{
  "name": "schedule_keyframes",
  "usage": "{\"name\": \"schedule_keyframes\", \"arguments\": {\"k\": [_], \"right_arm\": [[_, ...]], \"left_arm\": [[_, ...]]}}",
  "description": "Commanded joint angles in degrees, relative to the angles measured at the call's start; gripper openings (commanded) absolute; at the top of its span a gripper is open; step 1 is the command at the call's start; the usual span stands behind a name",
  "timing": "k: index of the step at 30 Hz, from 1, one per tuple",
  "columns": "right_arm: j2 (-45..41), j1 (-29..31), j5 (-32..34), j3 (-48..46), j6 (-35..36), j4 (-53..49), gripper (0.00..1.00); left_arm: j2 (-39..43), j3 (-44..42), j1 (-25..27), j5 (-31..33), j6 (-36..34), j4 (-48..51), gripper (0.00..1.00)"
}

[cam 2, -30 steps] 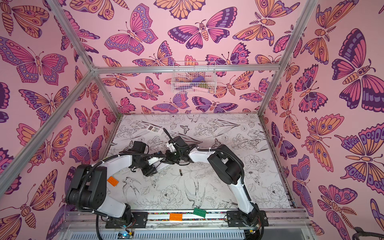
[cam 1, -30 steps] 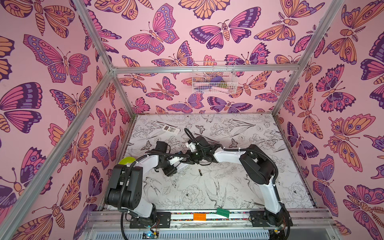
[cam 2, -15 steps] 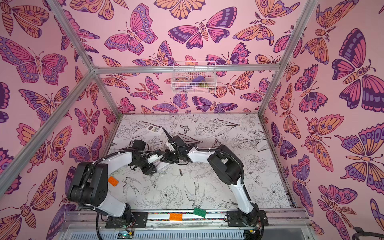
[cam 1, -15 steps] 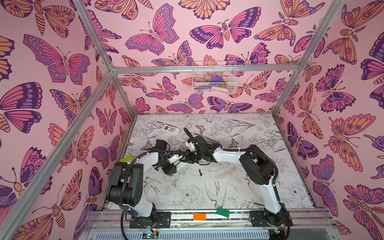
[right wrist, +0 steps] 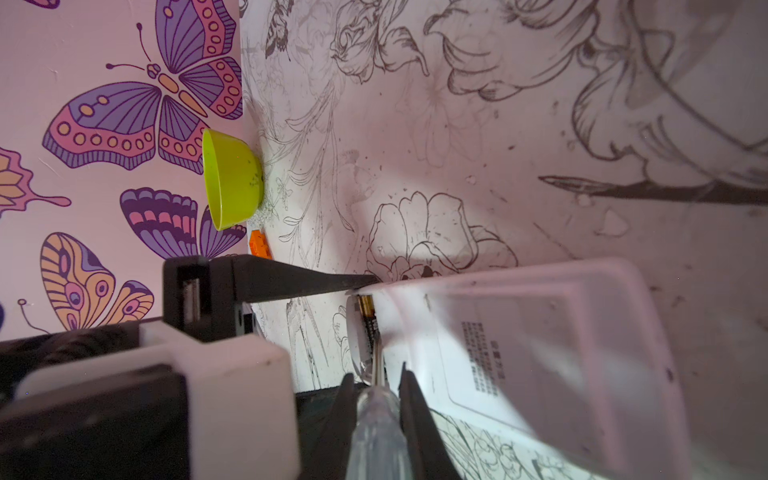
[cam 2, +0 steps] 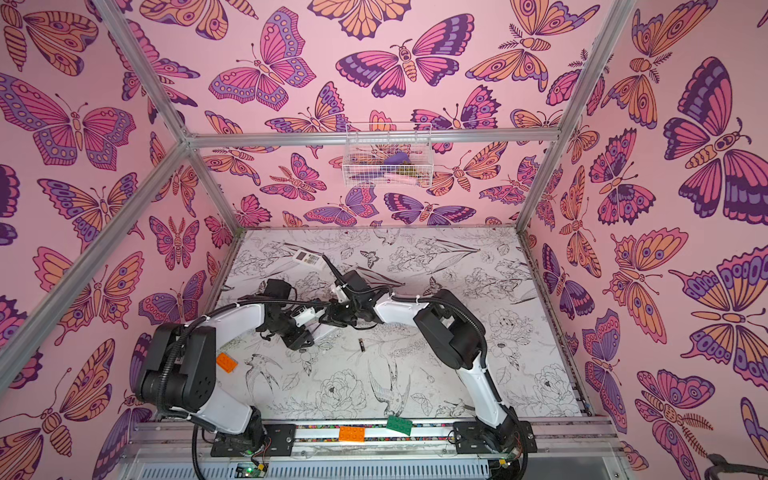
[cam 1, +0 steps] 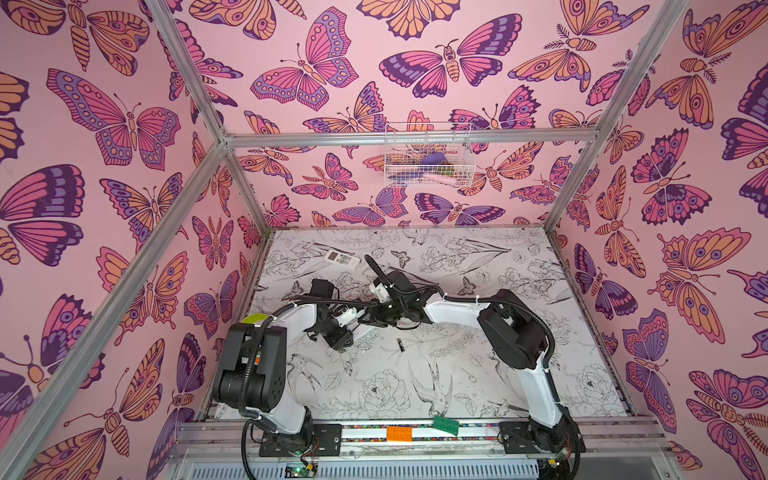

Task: Unload the batteries from the remote control
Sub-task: 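Pry the screwdriver tip under the battery end with the right gripper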

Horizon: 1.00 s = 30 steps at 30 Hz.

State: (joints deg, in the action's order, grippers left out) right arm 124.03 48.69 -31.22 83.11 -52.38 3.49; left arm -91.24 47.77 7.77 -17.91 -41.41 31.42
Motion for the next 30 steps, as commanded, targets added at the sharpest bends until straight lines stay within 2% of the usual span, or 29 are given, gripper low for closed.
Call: {"name": "schedule_keyframes", "arguments": {"k": [1, 6, 10, 12, 15, 18, 20, 23, 30], "right_arm": [[2.22, 0.90, -7.39, 2.67, 0.47, 1.19, 0.00], [2.55, 0.12, -9.43, 0.78, -2.77, 6.88, 0.00], [3.73, -1.16, -12.04, -1.17, -9.01, 13.72, 0.00], [3.23, -1.74, -11.30, -2.29, -9.45, 14.95, 0.00], [1.92, -2.07, -9.27, -1.43, -5.24, 9.14, 0.00], [-0.74, -1.60, -5.98, -0.33, 0.44, 0.93, 0.00], [-2.48, -1.18, -1.58, -0.30, 3.63, -2.01, 0.00], [-2.27, -0.49, 0.39, 1.03, 6.79, -5.77, 0.00], [0.35, 2.32, 0.51, 4.72, 9.09, -7.64, 0.00]], "left_arm": [[-0.56, -1.19, 0.65, -0.10, -1.45, 2.90, 0.41], [-0.09, -1.18, 0.62, -0.36, -1.38, 2.81, 0.46], [0.12, -1.21, 0.66, -0.28, -0.82, 2.76, 0.49], [1.00, -1.48, 0.65, -0.59, -0.52, 2.69, 0.54], [2.46, -2.47, 0.62, -0.61, -0.87, 2.15, 0.64], [4.00, -3.30, 0.42, 0.82, -0.69, 2.15, 0.67], [4.80, -4.22, 0.01, 1.15, -1.33, 2.05, 0.69], [4.95, -5.53, -0.36, 0.08, -1.84, 1.35, 0.70], [2.59, -4.36, -0.44, -0.11, -1.33, 1.36, 0.60]]}}
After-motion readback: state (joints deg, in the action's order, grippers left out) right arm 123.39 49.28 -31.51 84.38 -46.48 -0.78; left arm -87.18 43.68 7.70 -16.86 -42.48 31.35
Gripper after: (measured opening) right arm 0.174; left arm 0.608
